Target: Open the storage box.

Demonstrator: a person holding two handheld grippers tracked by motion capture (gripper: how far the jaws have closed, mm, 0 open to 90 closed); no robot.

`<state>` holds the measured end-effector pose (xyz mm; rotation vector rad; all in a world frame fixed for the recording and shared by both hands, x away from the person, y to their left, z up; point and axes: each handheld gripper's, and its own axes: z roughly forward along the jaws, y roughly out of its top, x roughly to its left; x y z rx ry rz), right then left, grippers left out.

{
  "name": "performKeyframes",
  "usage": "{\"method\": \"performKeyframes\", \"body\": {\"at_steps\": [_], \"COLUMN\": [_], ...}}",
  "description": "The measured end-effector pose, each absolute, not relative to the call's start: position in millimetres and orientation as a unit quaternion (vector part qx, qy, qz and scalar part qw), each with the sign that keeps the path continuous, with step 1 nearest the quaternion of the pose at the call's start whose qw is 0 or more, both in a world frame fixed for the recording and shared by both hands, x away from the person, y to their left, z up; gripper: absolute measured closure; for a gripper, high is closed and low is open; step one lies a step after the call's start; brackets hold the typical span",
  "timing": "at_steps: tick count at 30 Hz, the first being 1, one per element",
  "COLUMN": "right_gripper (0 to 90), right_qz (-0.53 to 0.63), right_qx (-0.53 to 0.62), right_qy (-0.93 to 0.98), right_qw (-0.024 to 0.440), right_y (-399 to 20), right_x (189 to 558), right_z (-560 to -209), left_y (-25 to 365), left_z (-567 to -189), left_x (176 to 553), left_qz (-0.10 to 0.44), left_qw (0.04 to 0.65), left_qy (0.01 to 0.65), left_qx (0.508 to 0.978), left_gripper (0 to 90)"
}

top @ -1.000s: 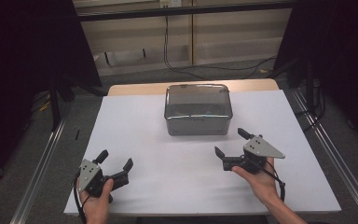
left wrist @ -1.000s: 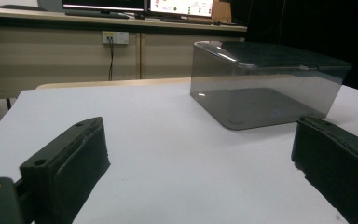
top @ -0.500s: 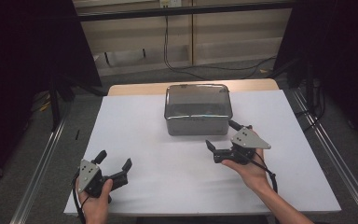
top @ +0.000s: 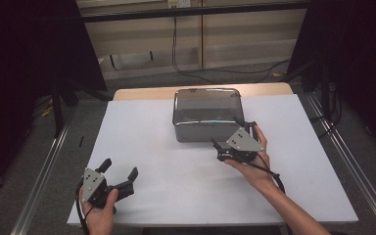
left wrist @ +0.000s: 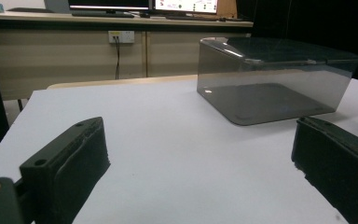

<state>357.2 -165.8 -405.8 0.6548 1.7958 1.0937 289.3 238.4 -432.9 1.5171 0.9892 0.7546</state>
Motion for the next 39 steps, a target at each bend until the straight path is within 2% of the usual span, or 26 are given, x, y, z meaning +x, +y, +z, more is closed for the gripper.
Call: {"method": "performKeyframes", "body": {"at_steps": [6, 10, 16, 20, 23, 32, 39], "right_gripper": [10.4, 12.0, 19.0, 24.5, 32.1, 47.3, 57.6], "right_qz": [0.406, 0.380, 0.326, 0.287, 0.253, 0.173, 0.147], "right_qx": [0.214, 0.185, 0.122, 0.077, 0.052, -0.003, -0.012], "right_qy": [0.738, 0.750, 0.760, 0.762, 0.765, 0.765, 0.775], "right_qw": [0.495, 0.509, 0.549, 0.575, 0.589, 0.620, 0.615], "right_y": [-149.5, -143.9, -138.5, -132.3, -128.6, -119.4, -116.7], "right_x": [365.9, 369.0, 369.8, 369.9, 370.0, 371.2, 374.0], "right_z": [-400.4, -406.3, -414.6, -415.3, -416.8, -423.9, -432.5], "left_y": [239.6, 238.9, 239.3, 239.5, 240.1, 243.7, 243.4], "left_z": [-433.0, -433.1, -433.2, -433.2, -433.2, -433.6, -433.8], "left_x": [288.3, 288.2, 288.6, 288.6, 288.6, 290.2, 290.3], "left_qz": [0.321, 0.318, 0.319, 0.319, 0.319, 0.320, 0.322], "left_qw": [0.554, 0.556, 0.554, 0.553, 0.552, 0.550, 0.549], "left_qy": [0.420, 0.419, 0.419, 0.419, 0.419, 0.424, 0.424], "left_qx": [0.643, 0.644, 0.645, 0.646, 0.646, 0.644, 0.644], "left_gripper": [3.4, 3.4, 3.4, 3.4, 3.4, 3.4, 3.2]}}
